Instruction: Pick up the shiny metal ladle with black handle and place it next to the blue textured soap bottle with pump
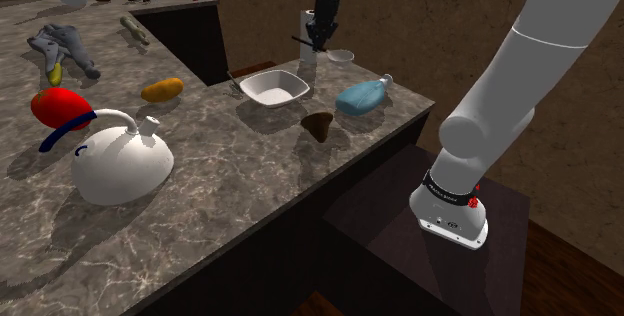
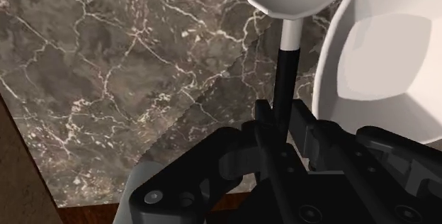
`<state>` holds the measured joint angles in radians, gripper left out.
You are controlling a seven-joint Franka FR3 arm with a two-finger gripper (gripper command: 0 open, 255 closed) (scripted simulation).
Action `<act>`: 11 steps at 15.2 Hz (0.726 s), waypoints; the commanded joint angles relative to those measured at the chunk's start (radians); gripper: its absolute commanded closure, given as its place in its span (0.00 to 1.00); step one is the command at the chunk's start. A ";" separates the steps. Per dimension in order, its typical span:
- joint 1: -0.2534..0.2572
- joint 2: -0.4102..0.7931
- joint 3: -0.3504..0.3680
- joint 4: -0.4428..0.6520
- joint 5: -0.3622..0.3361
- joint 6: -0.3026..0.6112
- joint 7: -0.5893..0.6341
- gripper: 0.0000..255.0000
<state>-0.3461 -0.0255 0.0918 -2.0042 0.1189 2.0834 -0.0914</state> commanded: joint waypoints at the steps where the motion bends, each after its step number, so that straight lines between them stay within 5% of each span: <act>1: -0.023 0.032 -0.024 0.033 0.001 -0.007 -0.048 1.00; 11: -0.139 0.169 -0.124 0.214 0.024 -0.076 -0.267 1.00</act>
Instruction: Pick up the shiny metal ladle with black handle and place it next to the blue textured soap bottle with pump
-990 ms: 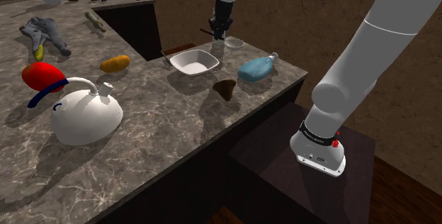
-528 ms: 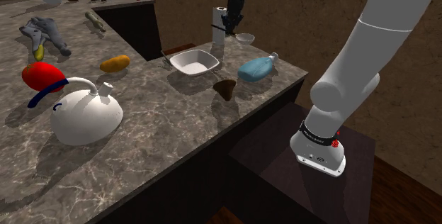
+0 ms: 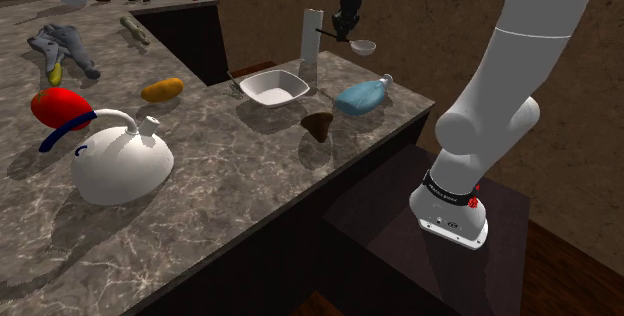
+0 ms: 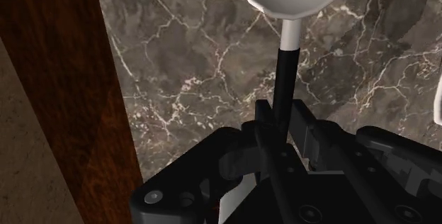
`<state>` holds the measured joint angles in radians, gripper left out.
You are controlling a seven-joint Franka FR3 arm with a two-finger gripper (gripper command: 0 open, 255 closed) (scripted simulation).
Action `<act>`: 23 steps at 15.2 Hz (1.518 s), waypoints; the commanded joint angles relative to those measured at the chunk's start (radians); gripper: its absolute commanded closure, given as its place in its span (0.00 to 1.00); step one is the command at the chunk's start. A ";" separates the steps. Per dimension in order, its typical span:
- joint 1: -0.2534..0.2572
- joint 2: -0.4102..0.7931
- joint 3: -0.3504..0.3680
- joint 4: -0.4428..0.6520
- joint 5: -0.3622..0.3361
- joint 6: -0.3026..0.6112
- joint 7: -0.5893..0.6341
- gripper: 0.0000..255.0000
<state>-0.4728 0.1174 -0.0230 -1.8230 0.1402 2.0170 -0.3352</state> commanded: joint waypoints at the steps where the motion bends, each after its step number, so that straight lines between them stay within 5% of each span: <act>1: -0.025 0.045 -0.018 0.058 0.006 -0.020 -0.044 1.00; 5: -0.067 0.113 -0.043 0.153 0.018 -0.055 -0.109 1.00; 23: -0.066 0.182 -0.037 0.003 0.041 0.161 -0.145 1.00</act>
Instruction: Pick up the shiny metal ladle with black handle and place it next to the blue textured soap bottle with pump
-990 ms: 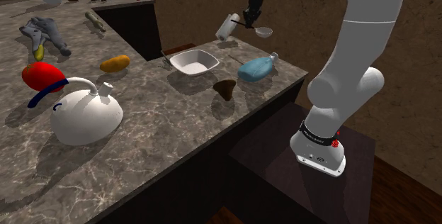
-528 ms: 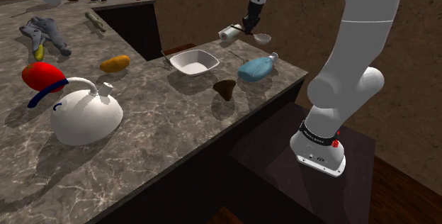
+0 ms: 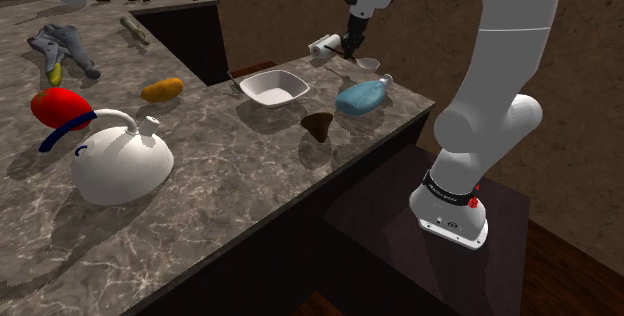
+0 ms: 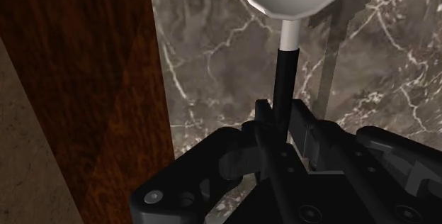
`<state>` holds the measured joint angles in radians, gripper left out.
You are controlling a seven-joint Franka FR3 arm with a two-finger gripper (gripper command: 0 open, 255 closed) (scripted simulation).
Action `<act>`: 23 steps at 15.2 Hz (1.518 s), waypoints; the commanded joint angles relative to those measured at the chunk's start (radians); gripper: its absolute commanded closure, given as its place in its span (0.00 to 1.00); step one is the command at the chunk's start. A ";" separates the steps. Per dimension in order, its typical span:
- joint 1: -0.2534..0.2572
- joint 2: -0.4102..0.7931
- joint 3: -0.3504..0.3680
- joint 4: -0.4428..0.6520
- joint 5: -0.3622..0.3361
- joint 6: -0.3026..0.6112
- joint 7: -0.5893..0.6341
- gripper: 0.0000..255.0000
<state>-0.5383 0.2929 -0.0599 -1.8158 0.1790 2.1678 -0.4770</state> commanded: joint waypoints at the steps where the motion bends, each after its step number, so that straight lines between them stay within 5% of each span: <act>1: -0.001 0.012 0.001 -0.010 0.003 0.022 -0.005 1.00; 14: -0.002 0.046 0.004 -0.039 0.013 0.085 -0.018 1.00; 15: -0.002 0.046 0.004 -0.039 0.013 0.085 -0.018 0.00; 20: -0.002 0.046 0.004 -0.039 0.013 0.085 -0.018 0.00; 23: -0.006 -0.006 -0.003 -0.010 0.002 0.003 -0.010 0.00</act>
